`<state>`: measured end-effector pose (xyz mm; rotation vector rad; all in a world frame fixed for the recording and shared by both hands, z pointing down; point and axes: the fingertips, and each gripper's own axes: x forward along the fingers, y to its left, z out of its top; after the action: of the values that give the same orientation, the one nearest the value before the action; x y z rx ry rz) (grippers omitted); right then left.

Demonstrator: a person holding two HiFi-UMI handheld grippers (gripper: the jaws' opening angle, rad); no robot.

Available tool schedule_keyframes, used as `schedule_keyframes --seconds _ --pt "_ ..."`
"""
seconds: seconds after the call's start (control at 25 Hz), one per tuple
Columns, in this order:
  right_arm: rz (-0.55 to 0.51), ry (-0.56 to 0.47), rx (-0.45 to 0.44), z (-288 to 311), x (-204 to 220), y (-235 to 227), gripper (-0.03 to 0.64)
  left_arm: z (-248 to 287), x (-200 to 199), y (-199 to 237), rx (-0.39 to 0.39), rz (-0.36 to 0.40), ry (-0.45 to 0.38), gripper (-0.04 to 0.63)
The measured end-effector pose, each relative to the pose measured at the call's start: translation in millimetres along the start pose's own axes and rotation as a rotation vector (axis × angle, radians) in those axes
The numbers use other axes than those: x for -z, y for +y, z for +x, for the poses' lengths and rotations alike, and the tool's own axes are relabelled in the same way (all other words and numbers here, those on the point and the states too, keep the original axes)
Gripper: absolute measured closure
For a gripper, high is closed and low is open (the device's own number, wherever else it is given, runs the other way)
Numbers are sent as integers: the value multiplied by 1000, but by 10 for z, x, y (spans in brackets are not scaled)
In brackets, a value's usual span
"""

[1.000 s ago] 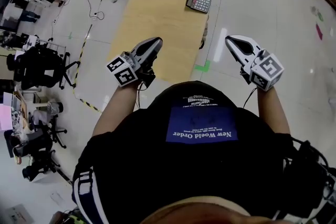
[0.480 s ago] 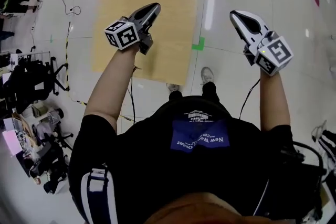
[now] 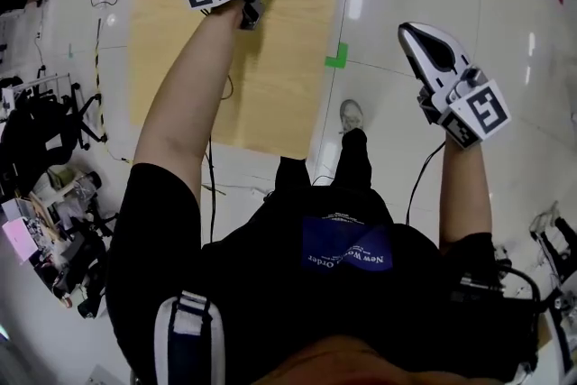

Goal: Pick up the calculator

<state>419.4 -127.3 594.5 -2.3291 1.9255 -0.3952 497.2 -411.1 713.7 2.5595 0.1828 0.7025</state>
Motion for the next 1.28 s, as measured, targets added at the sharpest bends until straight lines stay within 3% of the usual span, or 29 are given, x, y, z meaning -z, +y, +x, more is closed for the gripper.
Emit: schedule_keyframes --seconds 0.24,0.4,0.64,0.8,0.84,0.88,1.16,1.28 --pt "47 21 6 -52 245 -248 632 459 76 287 -77 -20 72 423" --pt "57 9 3 -35 222 -325 632 589 89 418 -104 -70 56 423" --pt "78 -12 -4 -2 146 -360 632 718 17 316 -37 -130 25 423" --pt "90 -15 -5 23 126 -348 632 757 61 274 -31 -112 60 425" --pt "91 -15 -5 30 111 -333 632 750 65 279 -34 -114 65 445" --pt "89 -16 -6 36 98 -314 632 737 64 289 -33 -124 64 509" --pt "70 4 -13 60 66 -276 632 600 43 271 47 -314 -47 545" --pt "58 10 -19 44 51 -195 632 420 72 228 65 -344 -69 545"
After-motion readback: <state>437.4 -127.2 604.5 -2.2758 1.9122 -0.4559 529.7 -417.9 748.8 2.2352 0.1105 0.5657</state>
